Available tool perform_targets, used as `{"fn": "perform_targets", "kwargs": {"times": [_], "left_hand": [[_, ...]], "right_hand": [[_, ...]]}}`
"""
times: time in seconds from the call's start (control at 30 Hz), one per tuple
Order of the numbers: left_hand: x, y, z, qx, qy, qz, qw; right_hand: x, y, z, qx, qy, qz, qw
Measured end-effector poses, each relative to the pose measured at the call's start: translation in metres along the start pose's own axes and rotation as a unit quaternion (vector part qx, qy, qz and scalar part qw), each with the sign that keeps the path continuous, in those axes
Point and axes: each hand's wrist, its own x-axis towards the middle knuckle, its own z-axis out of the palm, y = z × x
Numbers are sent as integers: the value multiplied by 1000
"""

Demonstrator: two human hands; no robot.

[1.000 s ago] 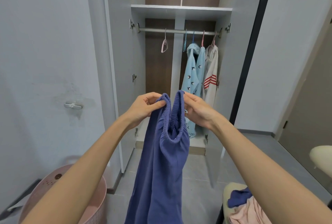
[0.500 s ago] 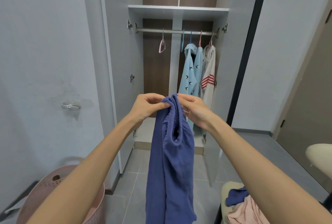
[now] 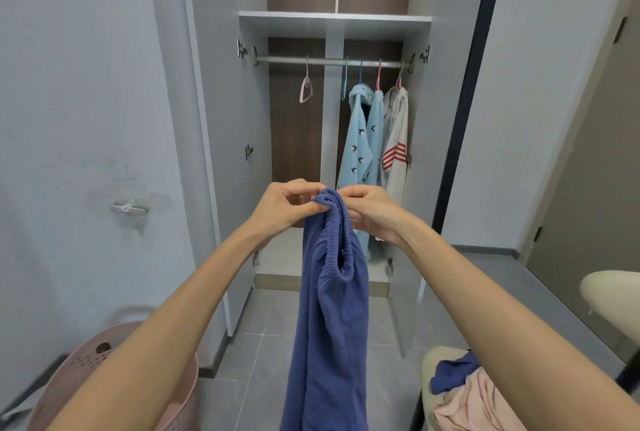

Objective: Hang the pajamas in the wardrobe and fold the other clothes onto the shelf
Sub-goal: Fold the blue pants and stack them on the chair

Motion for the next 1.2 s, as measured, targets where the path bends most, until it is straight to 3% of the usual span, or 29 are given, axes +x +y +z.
{"fn": "perform_targets", "kwargs": {"times": [0.13, 0.23, 0.3, 0.37, 0.63, 0.7, 0.9, 1.1, 1.2], "left_hand": [[1, -8, -1, -17, 17, -19, 1000], [1, -14, -7, -48, 62, -44, 996], [0, -19, -14, -74, 80, -59, 992], [-2, -23, -20, -97, 72, -64, 991], [-4, -32, -20, -221, 59, -95, 969], [-5, -34, -21, -238, 54, -113, 963], [-8, -37, -21, -266, 51, -122, 955], [-6, -44, -23, -262, 41, -130, 955], [-5, -46, -23, -255, 30, -137, 957]], "right_hand": [[-5, 1, 2, -40, 29, -27, 998], [-15, 5, 5, -128, 122, -170, 969], [-26, 11, 8, -175, 129, -272, 937], [-37, 20, 14, -250, 112, -321, 907], [-49, 46, 33, -554, 135, -327, 754], [-49, 50, 37, -576, 143, -320, 739], [-48, 53, 41, -563, 85, -327, 754], [-46, 54, 48, -534, -53, -204, 819], [-43, 51, 50, -444, -101, -152, 877]]}}
